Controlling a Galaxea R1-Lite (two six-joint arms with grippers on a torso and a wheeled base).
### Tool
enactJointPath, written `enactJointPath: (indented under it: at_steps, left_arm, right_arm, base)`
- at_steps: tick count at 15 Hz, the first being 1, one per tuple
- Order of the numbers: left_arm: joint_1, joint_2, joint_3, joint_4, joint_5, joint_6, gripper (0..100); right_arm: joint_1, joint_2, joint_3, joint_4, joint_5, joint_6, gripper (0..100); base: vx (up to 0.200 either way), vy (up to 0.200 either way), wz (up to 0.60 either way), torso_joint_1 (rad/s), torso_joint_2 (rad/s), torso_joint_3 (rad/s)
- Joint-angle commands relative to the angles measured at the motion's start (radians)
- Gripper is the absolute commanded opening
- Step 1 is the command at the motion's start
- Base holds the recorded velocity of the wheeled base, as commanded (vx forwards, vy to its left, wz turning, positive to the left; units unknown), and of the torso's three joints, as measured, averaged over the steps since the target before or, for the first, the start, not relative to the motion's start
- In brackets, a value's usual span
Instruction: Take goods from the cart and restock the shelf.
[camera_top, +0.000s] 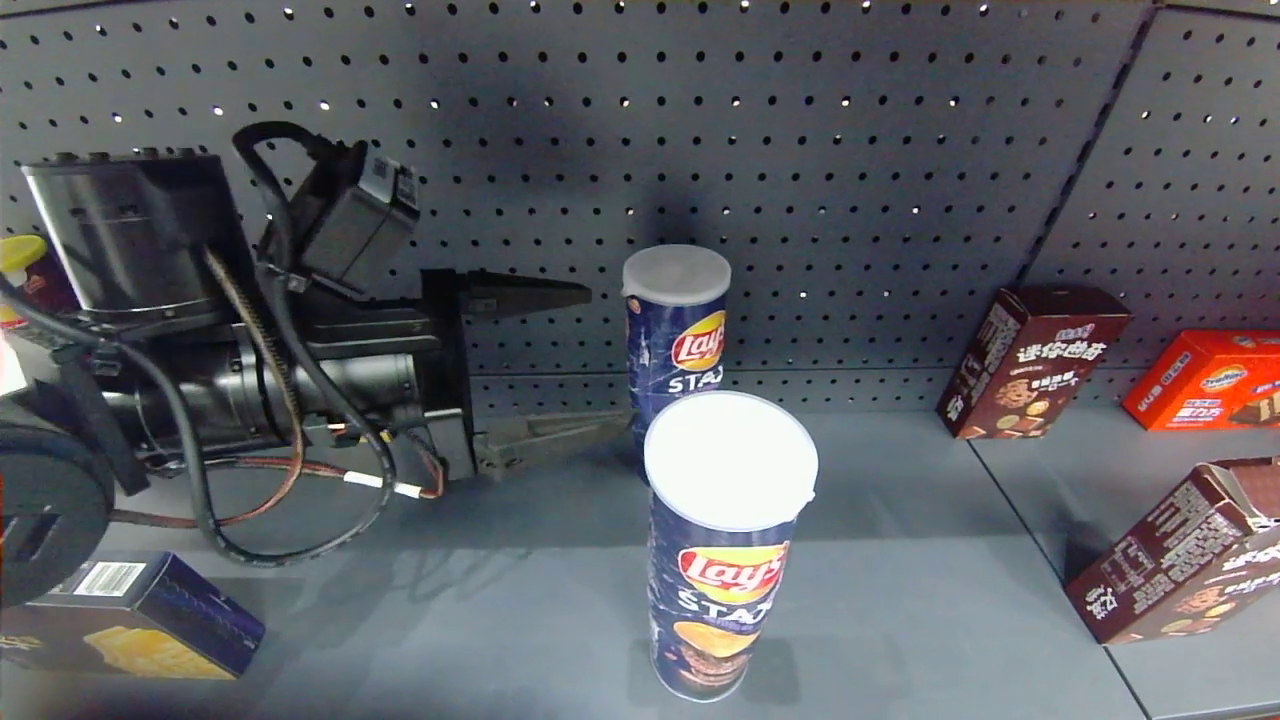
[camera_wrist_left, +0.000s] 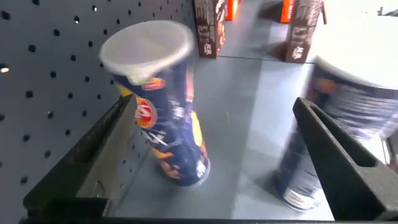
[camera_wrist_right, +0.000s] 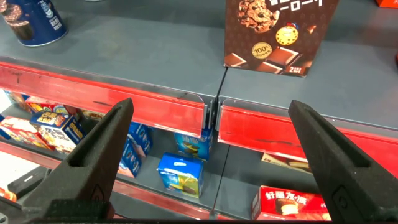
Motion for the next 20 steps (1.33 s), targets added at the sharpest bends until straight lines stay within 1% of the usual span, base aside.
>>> enactJointPath:
  at_steps: [1,3,4,5,6,8,10,12,14,15,16,18,20]
  left_arm:
    - [0.004,-0.095,0.066,0.001,0.011,-0.010,100]
    - [0.005,-0.135,0.112,0.001,0.027,-0.015,100]
    - [0.004,-0.144,0.119,0.001,0.034,-0.022,100]
    - [0.004,-0.163,0.127,0.001,0.052,-0.033,100]
    - [0.002,-0.176,0.130,0.001,0.084,-0.041,100]
    - [-0.004,-0.189,0.130,0.005,0.139,-0.041,100]
    - [-0.028,-0.184,0.142,0.007,0.282,-0.039,100]
    - [-0.055,-0.156,0.165,0.011,0.393,-0.038,100]
    - [-0.068,-0.107,0.178,0.011,0.471,-0.018,100]
    - [-0.073,-0.083,0.178,0.011,0.512,0.005,100]
    - [-0.074,-0.055,0.173,0.011,0.529,0.022,100]
    - [-0.073,-0.005,0.161,0.004,0.529,0.027,100]
    - [-0.071,0.046,0.126,0.002,0.529,0.027,100]
  right_arm:
    - [0.000,0.001,0.000,0.000,0.000,0.000,100]
    - [0.000,0.001,0.000,0.000,0.000,0.000,100]
    - [0.000,0.001,0.000,0.000,0.000,0.000,100]
    - [0.000,0.001,0.000,0.000,0.000,0.000,100]
    - [0.000,0.001,0.000,0.000,0.000,0.000,100]
    - [0.000,0.001,-0.001,0.000,0.000,0.000,100]
    - [0.000,0.001,0.000,0.000,0.000,0.000,100]
    - [0.000,0.001,0.000,0.000,0.000,0.000,100]
    - [0.000,0.001,0.000,0.000,0.000,0.000,100]
    - [0.000,0.001,-0.001,0.000,0.000,0.000,100]
    - [0.000,0.001,0.000,0.000,0.000,0.000,100]
    - [0.000,0.001,0.000,0.000,0.000,0.000,100]
    - [0.000,0.001,-0.001,0.000,0.000,0.000,100]
  base:
    - [0.000,0.000,0.00,0.000,0.00,0.000]
    - [0.000,0.000,0.00,0.000,0.00,0.000]
    - [0.000,0.000,0.00,0.000,0.00,0.000]
    - [0.000,0.000,0.00,0.000,0.00,0.000]
    - [0.000,0.000,0.00,0.000,0.00,0.000]
    - [0.000,0.000,0.00,0.000,0.00,0.000]
    - [0.000,0.000,0.00,0.000,0.00,0.000]
    - [0.000,0.000,0.00,0.000,0.00,0.000]
    - [0.000,0.000,0.00,0.000,0.00,0.000]
    - [0.000,0.000,0.00,0.000,0.00,0.000]
    - [0.000,0.000,0.00,0.000,0.00,0.000]
    - [0.000,0.000,0.00,0.000,0.00,0.000]
    - [0.000,0.000,0.00,0.000,0.00,0.000]
